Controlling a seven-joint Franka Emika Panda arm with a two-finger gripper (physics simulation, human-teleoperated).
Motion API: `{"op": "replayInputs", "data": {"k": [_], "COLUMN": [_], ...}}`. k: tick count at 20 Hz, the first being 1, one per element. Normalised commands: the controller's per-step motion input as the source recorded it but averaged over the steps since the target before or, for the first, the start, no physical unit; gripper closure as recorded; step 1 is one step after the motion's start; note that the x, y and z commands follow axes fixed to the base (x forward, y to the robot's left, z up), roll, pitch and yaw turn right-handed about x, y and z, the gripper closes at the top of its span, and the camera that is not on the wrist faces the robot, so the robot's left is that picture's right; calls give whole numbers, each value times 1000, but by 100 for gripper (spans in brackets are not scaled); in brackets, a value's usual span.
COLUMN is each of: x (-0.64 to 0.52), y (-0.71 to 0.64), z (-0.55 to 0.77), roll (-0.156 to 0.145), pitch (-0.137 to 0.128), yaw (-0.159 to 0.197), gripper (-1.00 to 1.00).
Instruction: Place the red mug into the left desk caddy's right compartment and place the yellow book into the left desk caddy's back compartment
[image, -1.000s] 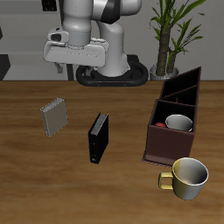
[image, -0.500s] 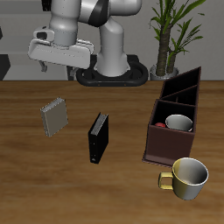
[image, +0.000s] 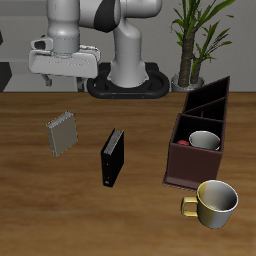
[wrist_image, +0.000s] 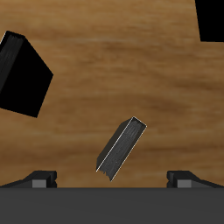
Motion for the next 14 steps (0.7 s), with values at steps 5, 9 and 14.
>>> {"op": "replayInputs", "data": {"k": [5,9,14], "x": [12,20,85], "y": [-49,-58,-6], "z": [-63,-53,-117], "roll": [21,-6,-25], "pitch": [-14,-17,-14], "yaw": [13,-38,-51], "gripper": [-100,-100,-100]}}
